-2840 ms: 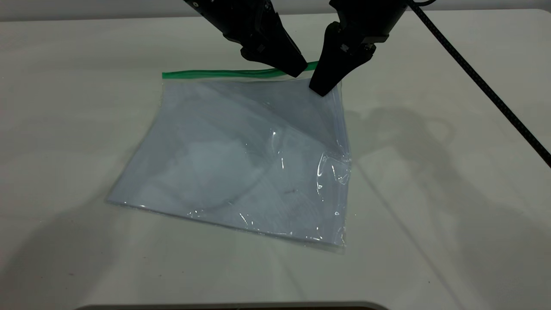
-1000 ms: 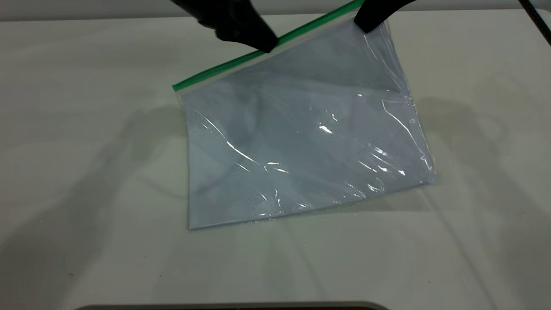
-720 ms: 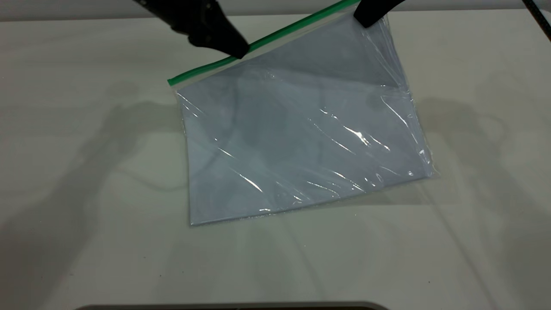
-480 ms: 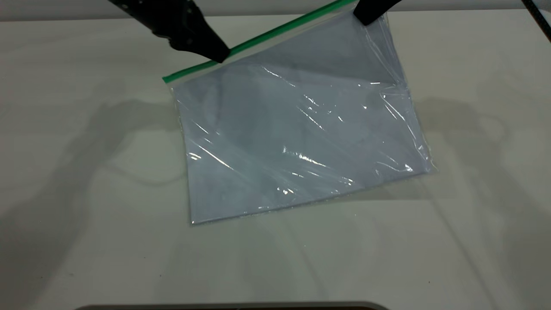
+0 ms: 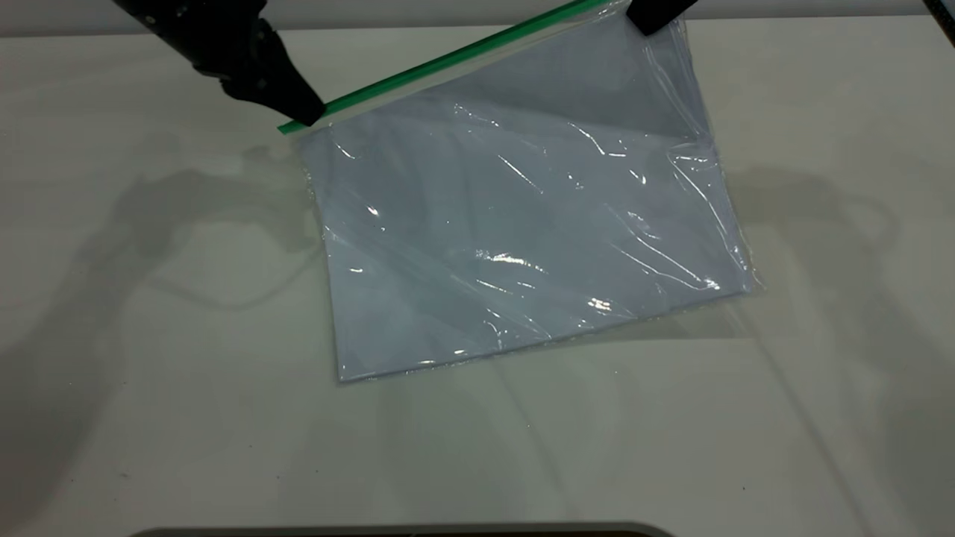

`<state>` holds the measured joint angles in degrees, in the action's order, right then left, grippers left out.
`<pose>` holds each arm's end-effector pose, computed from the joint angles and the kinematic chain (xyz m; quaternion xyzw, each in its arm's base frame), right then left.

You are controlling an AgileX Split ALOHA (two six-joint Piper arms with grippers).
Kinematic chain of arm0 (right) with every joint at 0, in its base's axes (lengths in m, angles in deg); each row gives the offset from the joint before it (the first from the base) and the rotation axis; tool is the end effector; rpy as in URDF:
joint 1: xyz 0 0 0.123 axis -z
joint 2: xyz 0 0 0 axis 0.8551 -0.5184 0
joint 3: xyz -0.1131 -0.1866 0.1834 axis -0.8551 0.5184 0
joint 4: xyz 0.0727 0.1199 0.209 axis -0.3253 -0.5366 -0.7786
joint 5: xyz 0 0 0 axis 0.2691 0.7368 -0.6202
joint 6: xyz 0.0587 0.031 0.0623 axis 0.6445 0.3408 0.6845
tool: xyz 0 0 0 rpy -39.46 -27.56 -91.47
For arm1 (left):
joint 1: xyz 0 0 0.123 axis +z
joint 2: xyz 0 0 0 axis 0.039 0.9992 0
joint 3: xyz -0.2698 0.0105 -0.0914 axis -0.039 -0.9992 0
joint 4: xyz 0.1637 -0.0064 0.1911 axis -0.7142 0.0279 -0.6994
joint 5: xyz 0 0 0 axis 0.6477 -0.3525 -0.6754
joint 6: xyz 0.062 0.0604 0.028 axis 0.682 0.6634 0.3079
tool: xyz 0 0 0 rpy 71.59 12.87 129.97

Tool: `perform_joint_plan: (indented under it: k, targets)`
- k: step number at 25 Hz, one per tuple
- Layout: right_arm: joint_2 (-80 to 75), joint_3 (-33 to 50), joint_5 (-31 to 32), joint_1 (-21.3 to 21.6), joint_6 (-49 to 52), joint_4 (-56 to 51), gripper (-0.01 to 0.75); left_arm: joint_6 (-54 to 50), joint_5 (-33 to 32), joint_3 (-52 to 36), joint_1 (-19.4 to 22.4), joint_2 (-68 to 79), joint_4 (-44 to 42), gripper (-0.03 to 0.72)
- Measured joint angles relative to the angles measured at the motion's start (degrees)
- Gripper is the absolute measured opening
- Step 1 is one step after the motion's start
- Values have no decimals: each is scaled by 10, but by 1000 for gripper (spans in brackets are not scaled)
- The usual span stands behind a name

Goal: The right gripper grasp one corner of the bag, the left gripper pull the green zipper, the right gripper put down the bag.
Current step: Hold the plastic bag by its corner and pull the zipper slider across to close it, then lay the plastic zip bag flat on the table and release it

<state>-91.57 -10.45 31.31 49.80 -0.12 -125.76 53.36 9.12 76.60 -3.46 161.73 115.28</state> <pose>0.4248 0.1190 0.1575 -0.4366 0.8404 0.2443 0.2082 0.4544 -0.0845 0.0703 0.4599 0.8440 -0.1416 0.2368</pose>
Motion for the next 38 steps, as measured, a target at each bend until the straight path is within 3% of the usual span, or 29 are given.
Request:
perform_joint_plan:
  k: [14, 17, 23, 28, 32, 38]
  targets:
    - [0, 0, 1, 1, -4, -10, 33, -23, -7, 0, 19, -3, 8, 110]
    - [0, 0, -6, 5, -4, -7, 33, -23, -5, 0, 23, -24, 52, 176]
    - [-34, 0, -45, 5, -4, -61, 35, -23, -32, 0, 24, -117, 130, 401]
    - [-79, 0, -83, 5, -14, -105, 54, -23, -95, 0, 24, -184, 167, 452]
    - [-103, 0, -108, -1, -27, -108, 135, -38, -128, 0, 24, -220, 170, 452]
    - [-64, 0, -137, -4, -27, -53, 410, -76, -132, -2, 24, -262, 161, 452]
